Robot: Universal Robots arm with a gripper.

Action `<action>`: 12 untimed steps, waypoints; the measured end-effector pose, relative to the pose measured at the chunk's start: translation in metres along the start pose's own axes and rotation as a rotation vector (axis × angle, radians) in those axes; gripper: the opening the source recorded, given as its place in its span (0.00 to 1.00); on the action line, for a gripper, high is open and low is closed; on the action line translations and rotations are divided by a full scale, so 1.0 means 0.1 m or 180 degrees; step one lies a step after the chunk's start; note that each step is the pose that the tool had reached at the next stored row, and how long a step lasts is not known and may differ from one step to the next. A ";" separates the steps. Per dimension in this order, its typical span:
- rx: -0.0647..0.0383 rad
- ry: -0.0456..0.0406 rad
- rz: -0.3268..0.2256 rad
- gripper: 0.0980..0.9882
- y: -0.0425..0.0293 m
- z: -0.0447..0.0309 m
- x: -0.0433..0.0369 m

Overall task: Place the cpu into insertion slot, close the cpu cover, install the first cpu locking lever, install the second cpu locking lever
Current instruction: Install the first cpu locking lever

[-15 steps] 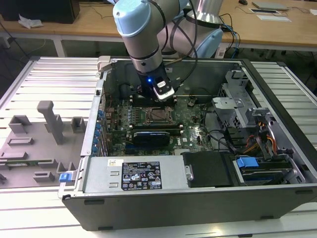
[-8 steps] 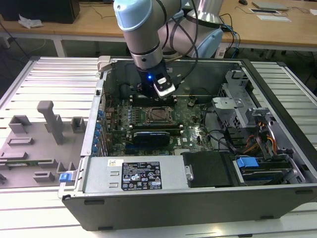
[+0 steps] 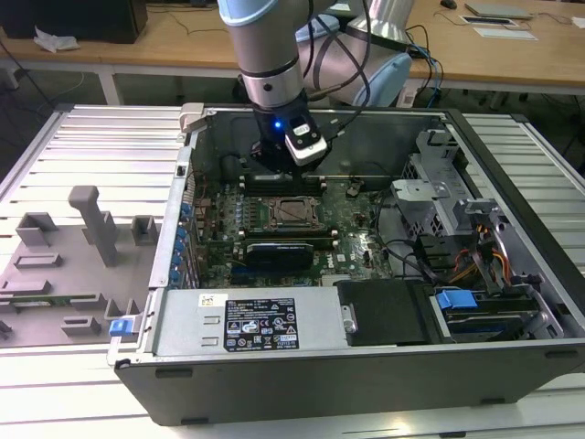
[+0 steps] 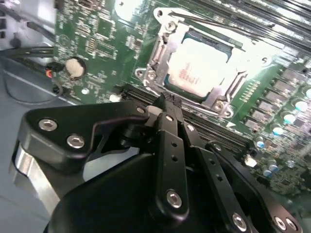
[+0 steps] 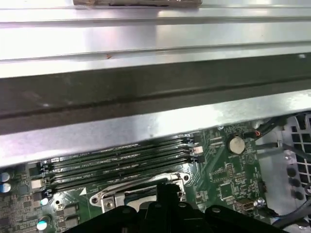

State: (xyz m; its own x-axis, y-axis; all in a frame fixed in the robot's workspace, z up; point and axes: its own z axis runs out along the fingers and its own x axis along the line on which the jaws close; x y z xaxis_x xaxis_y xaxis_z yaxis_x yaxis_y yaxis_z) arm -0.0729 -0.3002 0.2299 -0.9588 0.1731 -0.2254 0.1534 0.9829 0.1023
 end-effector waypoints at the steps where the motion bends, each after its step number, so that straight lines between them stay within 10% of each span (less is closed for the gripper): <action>1: 0.0015 0.0115 0.0009 0.01 0.001 0.004 -0.013; 3: 0.0039 0.0255 0.0017 0.01 0.000 0.012 -0.034; 4: 0.0043 0.0280 0.0019 0.01 0.000 0.012 -0.035; 12: 0.0056 0.0303 0.0019 0.01 -0.104 0.006 -0.053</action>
State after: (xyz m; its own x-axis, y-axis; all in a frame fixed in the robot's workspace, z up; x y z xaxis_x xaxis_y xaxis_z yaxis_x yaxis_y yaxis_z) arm -0.0692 -0.3113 0.2295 -0.9761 0.1729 -0.1316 0.1625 0.9829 0.0861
